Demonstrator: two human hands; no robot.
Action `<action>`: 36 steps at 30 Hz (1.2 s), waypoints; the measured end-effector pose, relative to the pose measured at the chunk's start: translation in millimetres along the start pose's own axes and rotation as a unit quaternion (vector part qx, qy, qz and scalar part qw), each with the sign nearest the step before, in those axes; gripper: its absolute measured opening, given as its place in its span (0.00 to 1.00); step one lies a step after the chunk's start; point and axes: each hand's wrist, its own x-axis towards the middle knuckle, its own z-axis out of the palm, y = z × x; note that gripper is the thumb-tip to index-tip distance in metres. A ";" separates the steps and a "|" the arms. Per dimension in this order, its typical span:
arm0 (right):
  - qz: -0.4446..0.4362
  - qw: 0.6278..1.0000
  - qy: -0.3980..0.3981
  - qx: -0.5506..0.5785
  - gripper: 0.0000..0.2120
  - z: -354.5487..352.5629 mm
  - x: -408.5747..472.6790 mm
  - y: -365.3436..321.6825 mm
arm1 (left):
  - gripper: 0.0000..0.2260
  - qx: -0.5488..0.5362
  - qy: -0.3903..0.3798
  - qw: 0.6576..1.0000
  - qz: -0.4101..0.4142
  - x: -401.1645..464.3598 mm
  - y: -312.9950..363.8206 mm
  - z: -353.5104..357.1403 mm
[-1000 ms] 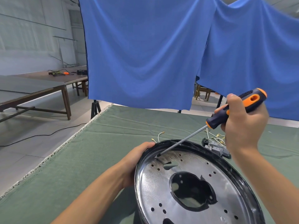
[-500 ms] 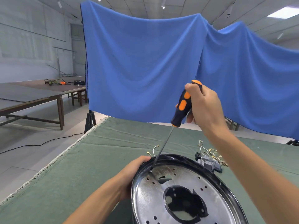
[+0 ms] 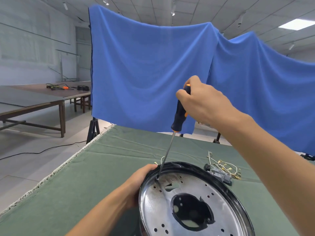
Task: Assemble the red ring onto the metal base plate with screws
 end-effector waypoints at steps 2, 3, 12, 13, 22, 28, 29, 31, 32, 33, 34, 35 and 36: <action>-0.021 0.999 -0.004 0.030 0.11 -2.1 -0.2 -3.3 | 0.24 -0.017 0.004 1.000 0.000 2.2 1.0 -3.5; -0.027 0.999 0.025 -0.005 0.13 -2.0 0.7 -3.7 | 0.24 -0.025 0.006 1.000 0.000 3.4 1.1 -5.4; -0.055 0.996 -0.031 -0.070 0.14 -7.2 5.7 -14.0 | 0.25 -0.036 0.008 0.999 -0.008 10.0 -1.6 -12.0; -0.053 0.992 -0.012 -0.116 0.18 -8.2 5.8 -15.7 | 0.25 -0.037 0.006 0.999 -0.008 9.4 -1.5 -12.1; -0.056 0.986 -0.088 -0.127 0.19 -17.1 7.6 -27.9 | 0.25 -0.044 -0.011 0.999 -0.005 4.9 -0.6 -12.2; -0.046 0.985 -0.089 -0.139 0.19 -20.0 9.1 -28.9 | 0.17 -0.035 -0.052 0.998 0.008 2.5 3.4 -12.2; -0.040 0.985 -0.103 -0.132 0.18 -20.7 8.3 -29.3 | 0.17 -0.032 -0.052 0.998 0.007 2.9 2.9 -12.4; -0.039 0.980 -0.181 -0.067 0.12 -22.5 7.5 -31.0 | 0.17 -0.026 -0.051 0.998 0.010 3.4 2.6 -13.1; -0.047 0.979 -0.187 -0.060 0.10 -22.2 6.7 -31.0 | 0.17 -0.020 -0.051 0.998 0.011 3.9 2.4 -13.4; -0.055 0.983 -0.162 -0.073 0.08 -21.5 7.0 -30.8 | 0.17 -0.012 -0.050 0.999 0.011 4.6 1.7 -14.0; -0.059 0.985 -0.122 -0.104 0.12 -21.3 7.7 -31.1 | 0.16 -0.005 -0.049 0.999 0.012 5.3 1.3 -14.1; -0.059 0.984 -0.103 -0.135 0.16 -22.2 7.0 -31.3 | 0.16 -0.002 -0.050 0.999 0.013 5.8 0.7 -14.2; -0.049 0.983 -0.122 -0.130 0.16 -22.4 6.3 -31.7 | 0.16 -0.003 -0.050 0.999 0.013 6.6 -0.7 -14.5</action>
